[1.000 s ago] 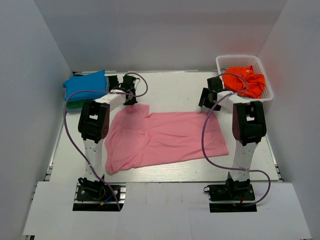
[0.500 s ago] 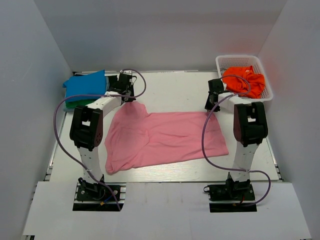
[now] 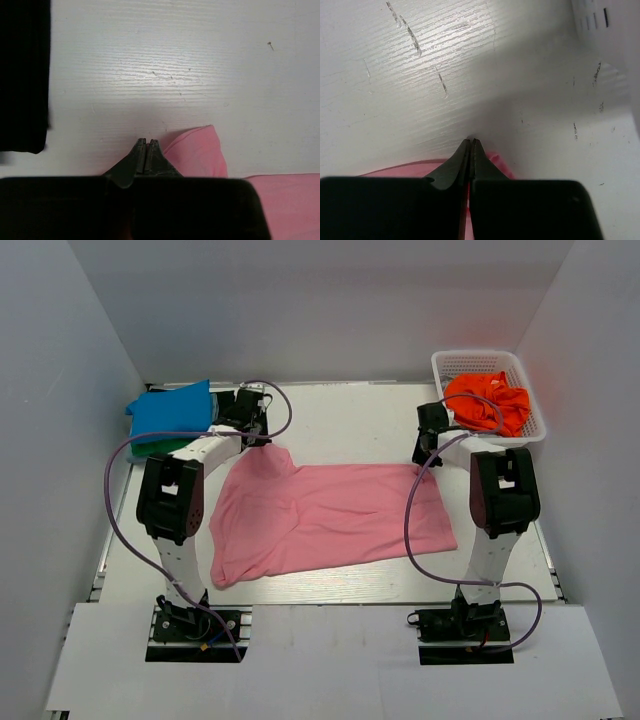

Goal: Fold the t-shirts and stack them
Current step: Grap the side of the flattened tshirt furthest away from the robot with both arms, then fold the other side of the tshirt into a rectangle

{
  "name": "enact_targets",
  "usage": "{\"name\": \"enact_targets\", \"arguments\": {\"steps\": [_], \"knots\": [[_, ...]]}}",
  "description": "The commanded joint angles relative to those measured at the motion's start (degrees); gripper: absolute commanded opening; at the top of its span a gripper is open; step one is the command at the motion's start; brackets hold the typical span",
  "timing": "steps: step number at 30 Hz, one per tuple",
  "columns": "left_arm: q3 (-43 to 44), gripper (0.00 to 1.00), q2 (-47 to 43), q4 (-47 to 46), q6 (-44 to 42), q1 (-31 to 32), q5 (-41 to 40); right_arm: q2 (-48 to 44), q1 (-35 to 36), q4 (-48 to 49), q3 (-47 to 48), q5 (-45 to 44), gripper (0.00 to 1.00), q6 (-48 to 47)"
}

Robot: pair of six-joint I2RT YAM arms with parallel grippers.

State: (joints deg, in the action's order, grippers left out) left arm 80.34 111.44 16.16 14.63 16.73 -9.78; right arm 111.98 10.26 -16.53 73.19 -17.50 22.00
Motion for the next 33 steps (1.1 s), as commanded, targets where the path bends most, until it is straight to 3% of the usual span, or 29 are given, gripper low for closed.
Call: {"name": "enact_targets", "arguments": {"steps": [1,5,18,25,33], "knots": [[0.96,0.00,-4.47,1.31,0.04,0.23,1.26,-1.67,0.28,0.62,0.90,-1.05,0.00,-1.69],[-1.49,0.00,-9.03,1.94,1.18,0.23,1.26,-7.47,0.64,5.19,-3.83,0.18,0.00,-2.22],[-29.96,0.00,-34.43,-3.86,11.47,0.23,8.28,-23.82,0.55,9.42,-20.00,2.21,0.00,-0.99],[-43.04,0.00,-48.65,-3.86,16.47,0.76,9.42,-28.92,0.46,7.40,-22.30,-1.84,0.00,2.52],[-51.68,0.00,-56.67,1.15,22.10,0.76,10.84,-31.30,0.29,5.90,-23.88,-2.10,0.00,2.70]]}}
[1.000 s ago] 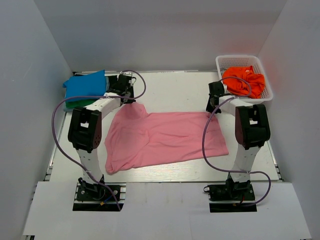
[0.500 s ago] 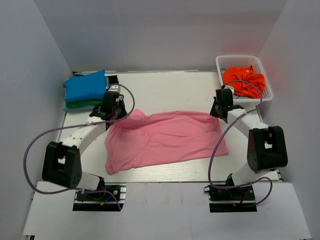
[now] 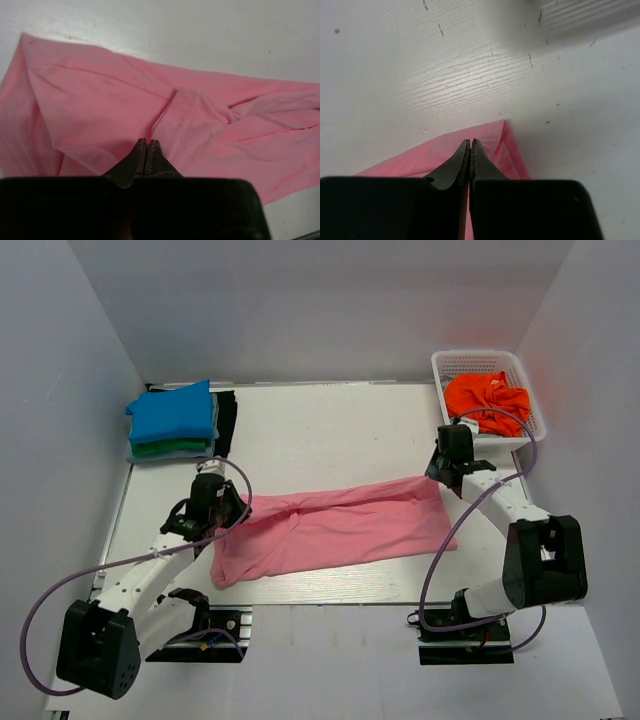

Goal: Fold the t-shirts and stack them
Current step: Fold the other side of the tshirt into a rectangle

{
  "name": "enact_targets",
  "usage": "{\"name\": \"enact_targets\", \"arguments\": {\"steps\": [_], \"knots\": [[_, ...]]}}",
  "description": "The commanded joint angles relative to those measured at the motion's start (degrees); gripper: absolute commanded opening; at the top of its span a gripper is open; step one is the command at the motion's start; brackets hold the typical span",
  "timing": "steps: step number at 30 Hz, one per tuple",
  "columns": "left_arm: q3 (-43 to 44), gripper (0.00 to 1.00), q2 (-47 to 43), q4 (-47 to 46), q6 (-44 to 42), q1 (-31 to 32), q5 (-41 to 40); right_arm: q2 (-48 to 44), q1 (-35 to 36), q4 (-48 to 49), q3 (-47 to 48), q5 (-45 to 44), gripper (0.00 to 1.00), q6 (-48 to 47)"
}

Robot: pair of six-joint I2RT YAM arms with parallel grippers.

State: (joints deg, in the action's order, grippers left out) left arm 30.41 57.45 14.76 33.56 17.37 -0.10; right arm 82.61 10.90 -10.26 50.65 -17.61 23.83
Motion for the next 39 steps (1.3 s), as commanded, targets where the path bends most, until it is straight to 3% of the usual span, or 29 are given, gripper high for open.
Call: {"name": "enact_targets", "arguments": {"steps": [1,9,10,11,14,16,17,19,21,23,25,26,27,30,34,39], "knots": [[-3.33,0.00,-3.48,3.42,5.09,0.12,1.15,-2.53,-0.35,-0.63,-2.22,-1.99,0.00,1.04],[-4.49,0.00,-11.65,16.59,12.84,0.12,-3.24,-8.07,-0.44,-1.42,-9.07,-4.80,0.00,3.58],[-4.49,0.06,-12.44,18.35,13.71,0.12,-3.24,-8.51,-0.35,-2.47,-9.78,-5.85,0.12,5.24],[-4.49,0.38,-13.58,21.07,15.20,0.12,-3.24,-9.91,-0.44,-3.87,-11.96,-7.17,0.20,5.95],[-3.36,0.85,-13.59,25.38,17.84,0.12,1.67,-12.20,-0.44,-9.73,-14.52,-9.02,0.32,10.08],[-0.28,0.84,-12.89,32.24,18.64,0.12,2.90,-14.40,-0.70,-12.93,-15.32,-12.18,0.47,17.26],[0.34,0.84,-12.89,33.30,18.65,0.12,4.04,-16.75,-0.53,-18.34,-15.32,-14.45,0.54,18.17],[2.62,0.88,-14.55,36.12,18.65,0.12,4.05,-18.62,-0.87,-19.79,-15.23,-14.65,0.63,19.40],[4.30,1.00,-15.70,36.12,17.42,0.12,2.65,-22.04,-0.79,-17.79,-14.88,-11.06,0.73,18.36],[5.17,1.00,-16.22,33.67,16.80,0.12,2.12,-24.32,-0.61,-15.59,-14.97,-3.11,0.89,15.13],[5.71,1.00,-15.01,28.43,15.40,0.12,2.20,-25.30,-0.44,-9.18,-15.49,2.37,0.90,12.31],[6.23,1.00,-14.04,26.30,14.78,0.12,2.21,-26.17,-0.44,-7.33,-15.93,11.10,0.90,9.85],[6.24,1.00,-11.51,24.02,13.39,0.12,3.86,-26.36,-0.18,-0.09,-17.24,13.36,0.90,8.09],[6.76,1.00,-5.53,15.75,11.01,0.12,7.90,-23.99,0.00,4.45,-17.61,22.68,0.90,5.35],[8.95,1.00,7.38,9.16,8.28,0.74,10.56,-18.64,1.06,6.82,-15.93,26.82,0.90,3.67],[8.96,1.00,13.30,9.14,8.27,0.74,6.79,-11.86,1.50,7.71,-15.76,27.01,0.90,3.85]]}}
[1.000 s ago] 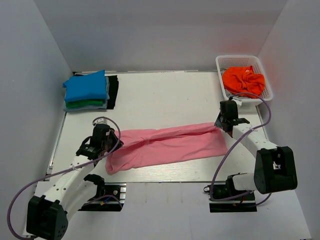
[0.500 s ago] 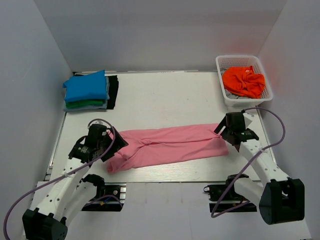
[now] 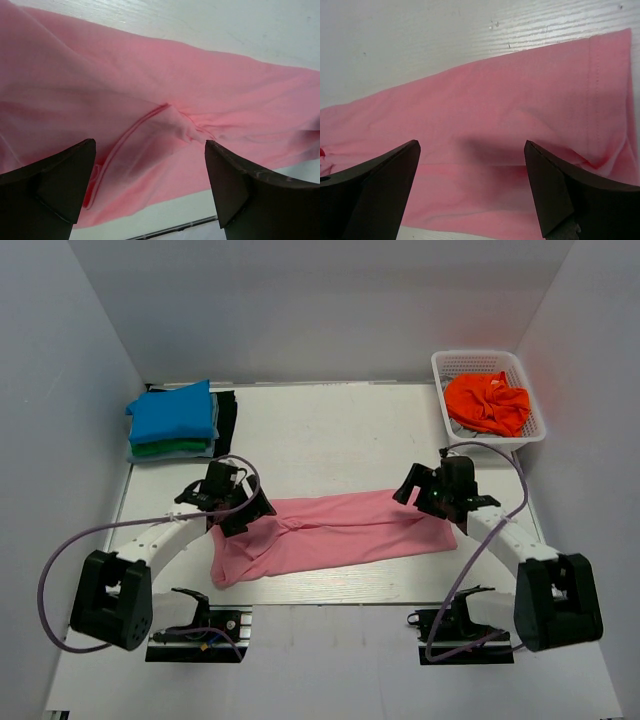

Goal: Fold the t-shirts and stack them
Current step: Fold the other side of the tshirt into a rectangle, then rotate the tshirt 90 degrees

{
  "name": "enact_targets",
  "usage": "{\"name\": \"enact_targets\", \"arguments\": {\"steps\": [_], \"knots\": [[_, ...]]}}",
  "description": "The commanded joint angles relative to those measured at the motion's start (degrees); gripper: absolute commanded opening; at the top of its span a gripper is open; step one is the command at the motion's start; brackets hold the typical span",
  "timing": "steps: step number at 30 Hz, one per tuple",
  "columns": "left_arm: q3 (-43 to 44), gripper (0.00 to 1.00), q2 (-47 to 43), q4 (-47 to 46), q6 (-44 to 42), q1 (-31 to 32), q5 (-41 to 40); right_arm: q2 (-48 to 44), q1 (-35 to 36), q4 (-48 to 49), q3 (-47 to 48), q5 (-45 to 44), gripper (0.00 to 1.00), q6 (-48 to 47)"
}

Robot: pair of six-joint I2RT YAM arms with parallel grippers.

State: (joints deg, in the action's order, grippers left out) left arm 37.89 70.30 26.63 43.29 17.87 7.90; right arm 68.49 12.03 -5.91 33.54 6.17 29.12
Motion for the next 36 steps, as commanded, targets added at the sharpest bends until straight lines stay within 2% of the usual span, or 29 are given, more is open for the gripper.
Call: {"name": "enact_targets", "arguments": {"steps": [1,5,10,14,17,18,20,21,22,23,24,25,26,27,28,29,30,31,32,33,36], "knots": [[0.70,1.00,0.97,-2.73,-1.45,0.24,-2.35,3.57,0.36,4.41,0.13,2.36,0.90,-1.00],[0.08,1.00,5.01,-1.50,-0.84,0.24,-13.43,9.54,-0.08,3.72,-1.28,-1.95,0.90,2.25],[3.06,1.00,15.71,-2.28,0.39,-0.73,-13.71,11.84,0.45,0.91,-1.81,-3.71,0.90,4.61],[7.97,1.00,24.51,-5.36,0.92,-0.73,-10.80,7.82,1.24,1.96,-5.06,-4.68,0.90,7.44],[17.72,1.00,35.31,-3.70,0.23,-0.73,-11.94,3.86,3.69,-0.14,-6.20,-4.94,0.90,7.09],[24.79,1.00,41.26,-1.61,-0.56,-0.73,-13.25,2.54,5.09,-1.11,-6.64,-5.21,0.90,7.00],[33.35,1.00,47.61,0.69,-1.36,-0.73,-14.75,1.05,7.90,-4.35,-6.64,-5.55,0.90,7.87],[43.31,1.00,51.04,3.31,-1.89,-0.73,-16.32,0.77,10.44,-5.07,-6.82,-5.47,0.90,8.31],[48.80,1.00,58.64,4.99,-1.89,-0.73,-17.12,0.33,12.99,-5.68,-7.08,-5.30,0.90,9.27],[60.69,1.00,62.81,6.49,-1.89,-0.73,-17.13,-0.37,14.58,-6.12,-7.52,-4.16,0.90,10.68],[67.16,1.00,67.20,9.29,-3.28,-0.73,-15.22,-0.46,15.82,-6.04,-8.57,-1.80,0.90,11.04],[74.01,1.00,71.60,11.75,-3.30,-0.73,-14.33,-0.64,21.22,-5.95,-9.01,-0.91,0.90,11.48],[87.57,1.00,80.52,13.78,-3.30,-0.73,-12.93,-0.03,23.54,-6.30,-8.84,0.84,0.90,12.35],[93.71,1.00,84.52,15.10,-4.25,-0.21,-10.56,0.24,25.74,-7.00,-8.67,1.64,0.90,12.53],[98.73,1.00,87.87,16.25,-4.26,-0.20,-9.15,2.42,33.07,-7.53,-7.27,2.60,0.90,12.80],[102.78,1.00,91.03,15.21,-4.79,0.32,-5.30,3.40,35.49,-7.45,-6.65,3.48,0.90,11.32],[100.91,1.00,91.06,11.72,-4.79,0.33,-2.57,4.36,40.39,-6.66,-5.95,6.02,0.90,10.00],[97.76,1.00,90.37,2.64,-3.14,0.33,0.16,7.24,44.96,-3.61,-3.85,9.26,0.90,8.51],[93.29,1.00,90.36,-1.11,-1.73,0.33,2.36,8.32,48.58,-1.58,-3.31,11.56,0.90,5.45],[93.24,1.00,90.36,-3.41,-0.85,0.33,6.73,9.55,50.18,2.27,-2.78,15.32,0.90,2.46],[101.58,1.00,95.89,-2.03,0.04,0.33,10.47,15.96,56.69,0.65,5.19,16.15,0.90,-4.42]]}}
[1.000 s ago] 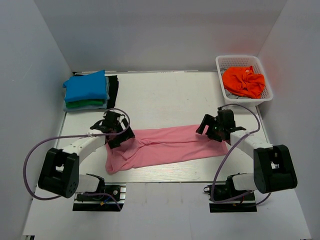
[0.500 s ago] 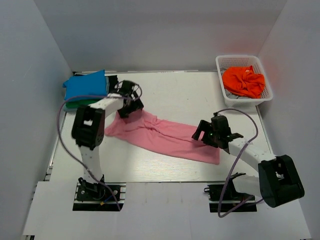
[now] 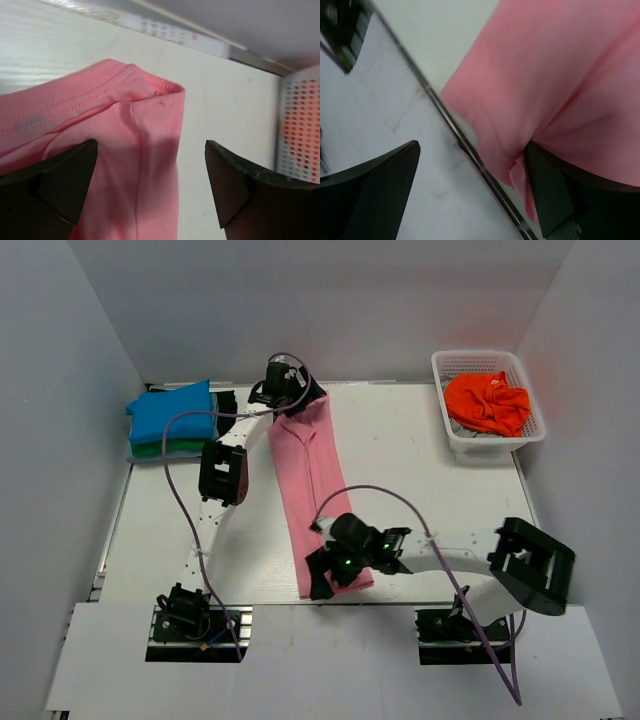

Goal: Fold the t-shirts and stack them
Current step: Rotate the tshirt 90 degrees

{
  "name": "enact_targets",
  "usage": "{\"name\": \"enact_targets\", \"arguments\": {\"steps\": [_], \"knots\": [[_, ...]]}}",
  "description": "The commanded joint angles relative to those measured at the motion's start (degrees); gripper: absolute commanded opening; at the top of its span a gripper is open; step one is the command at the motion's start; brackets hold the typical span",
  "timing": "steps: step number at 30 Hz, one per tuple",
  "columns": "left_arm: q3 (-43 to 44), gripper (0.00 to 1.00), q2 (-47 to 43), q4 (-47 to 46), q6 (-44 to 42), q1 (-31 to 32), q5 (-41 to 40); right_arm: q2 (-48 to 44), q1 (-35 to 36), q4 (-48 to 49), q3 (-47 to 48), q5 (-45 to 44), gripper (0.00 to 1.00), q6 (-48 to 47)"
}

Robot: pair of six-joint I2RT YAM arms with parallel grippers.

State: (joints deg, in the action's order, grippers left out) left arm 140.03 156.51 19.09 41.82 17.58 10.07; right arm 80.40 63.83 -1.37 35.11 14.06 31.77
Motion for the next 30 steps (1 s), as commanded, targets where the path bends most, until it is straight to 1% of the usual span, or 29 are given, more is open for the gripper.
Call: {"name": "enact_targets", "arguments": {"steps": [1,3,4,6,8,11,12,13,15,16,18,20,21,24,25,28,30], "knots": [[-1.07,1.00,9.69,4.39,2.12,1.13,8.30,7.28,7.77,-4.17,5.82,9.22,0.90,-9.07],[-4.04,1.00,8.12,2.10,2.12,1.14,9.09,9.06,8.85,-4.43,8.55,9.75,0.90,-11.97],[-5.10,1.00,7.42,1.39,2.12,1.14,7.96,10.81,9.81,-4.96,9.18,9.23,0.90,-12.34],[-5.11,1.00,7.41,1.39,2.12,1.14,6.99,11.79,10.52,-4.70,11.29,8.53,0.90,-13.57],[-2.48,1.00,7.41,1.91,1.59,1.14,6.37,11.54,11.49,-3.82,12.52,8.00,0.90,-13.75],[-2.48,1.00,7.41,-1.93,4.57,0.52,8.03,8.64,11.75,-4.61,13.48,2.73,0.90,-13.75],[-0.82,1.00,7.41,-2.48,5.45,-0.17,8.65,6.72,11.75,-5.05,13.66,0.55,0.90,-13.84],[0.15,1.00,8.02,-3.00,6.07,-0.18,9.79,4.52,11.75,-5.40,13.84,0.18,0.90,-13.58],[2.26,1.00,7.42,-3.79,6.60,-0.18,9.80,1.35,11.84,-5.49,14.02,-2.37,0.90,-13.66],[1.75,1.00,6.37,-4.93,6.60,-0.18,11.19,-0.75,11.84,-5.84,14.10,-2.98,0.90,-13.84],[-1.15,1.00,1.54,-9.41,6.60,-0.18,13.22,-3.40,11.75,-7.76,14.63,-6.14,0.90,-14.28],[-0.64,1.00,-1.10,-9.42,6.08,-0.18,14.28,-5.95,11.67,-9.09,14.63,-7.99,0.90,-14.28],[-0.63,1.00,-3.47,-10.21,5.21,-0.18,15.15,-7.44,11.66,-9.61,14.28,-10.87,0.90,-14.02],[-0.10,1.00,-7.08,-10.22,4.06,-0.18,17.44,-11.14,11.66,-8.83,12.80,-13.01,0.90,-12.88],[-0.10,1.00,-9.53,-9.69,4.06,-0.18,17.97,-12.62,11.66,-8.39,12.44,-13.10,0.90,-12.52],[-4.22,1.00,-14.11,-8.99,1.60,-0.18,21.92,-16.14,11.40,-6.29,9.81,-13.80,0.90,-10.33],[-6.95,1.00,-19.47,-5.58,-1.90,0.35,21.85,-17.82,11.40,-6.63,8.92,-17.83,0.90,-8.48]]}}
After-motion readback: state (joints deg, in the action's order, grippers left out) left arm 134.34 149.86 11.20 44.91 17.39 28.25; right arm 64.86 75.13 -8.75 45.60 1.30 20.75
